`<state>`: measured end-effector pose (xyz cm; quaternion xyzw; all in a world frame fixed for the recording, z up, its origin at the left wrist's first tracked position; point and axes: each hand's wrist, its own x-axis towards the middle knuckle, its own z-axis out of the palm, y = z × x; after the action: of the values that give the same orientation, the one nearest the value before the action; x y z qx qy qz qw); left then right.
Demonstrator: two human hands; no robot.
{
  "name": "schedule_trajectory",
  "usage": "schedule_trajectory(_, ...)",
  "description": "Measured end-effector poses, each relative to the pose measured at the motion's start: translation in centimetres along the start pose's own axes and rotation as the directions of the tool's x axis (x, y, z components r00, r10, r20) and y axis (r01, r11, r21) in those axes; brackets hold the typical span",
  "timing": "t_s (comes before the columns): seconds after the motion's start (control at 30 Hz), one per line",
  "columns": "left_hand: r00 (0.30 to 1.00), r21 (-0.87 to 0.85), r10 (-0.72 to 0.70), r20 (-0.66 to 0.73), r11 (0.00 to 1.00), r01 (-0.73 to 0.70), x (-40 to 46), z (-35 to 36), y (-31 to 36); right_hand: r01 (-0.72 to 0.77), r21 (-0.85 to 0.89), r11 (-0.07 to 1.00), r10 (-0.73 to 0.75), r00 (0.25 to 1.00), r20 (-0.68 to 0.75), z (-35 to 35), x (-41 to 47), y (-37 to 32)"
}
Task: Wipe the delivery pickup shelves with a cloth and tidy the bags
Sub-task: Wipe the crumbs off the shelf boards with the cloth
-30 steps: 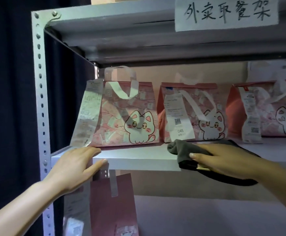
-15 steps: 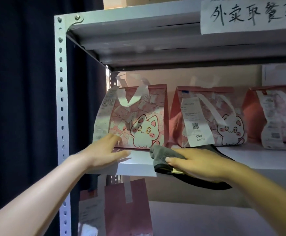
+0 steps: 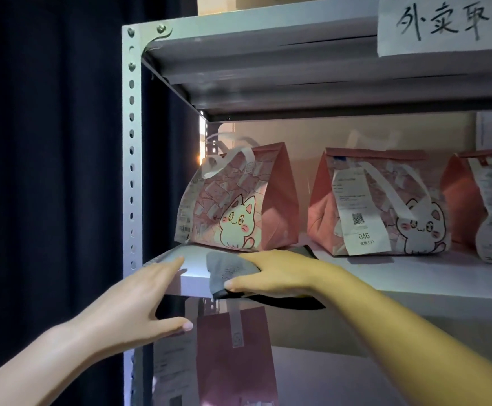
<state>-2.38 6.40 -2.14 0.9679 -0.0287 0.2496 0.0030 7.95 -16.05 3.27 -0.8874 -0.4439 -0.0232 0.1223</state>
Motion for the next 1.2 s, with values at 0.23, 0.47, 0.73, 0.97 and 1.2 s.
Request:
schedule_trajectory(0.23,0.999,0.081,-0.005,-0.043,0.997,0.009,0.6,0.7,1.1,0.081,-0.284,0.955,-0.118,0.986,-0.115,0.0,-6.8,4.5)
schedule_trajectory(0.47,0.969,0.197,0.165,-0.182,0.972,-0.129,0.8,3.4,4.1,-0.130,-0.591,0.796,-0.160,0.897,-0.413,3.0,-12.9,10.4)
schedule_trajectory(0.73,0.940,0.258,0.281,-0.192,0.939,-0.228,1.6,5.6,9.6,-0.089,-0.754,0.651,-0.404,0.800,-0.443,4.2,-13.3,12.6)
schedule_trajectory(0.97,0.919,0.260,0.330,-0.216,0.927,-0.271,1.8,7.0,14.5,-0.061,-0.848,0.526,-0.571,0.714,-0.406,4.0,-16.4,16.1)
schedule_trajectory(1.2,0.912,0.249,0.391,-0.125,0.902,-0.352,-0.4,11.4,19.4,0.087,-0.908,0.409,-0.751,0.597,-0.282,6.4,-21.7,19.3)
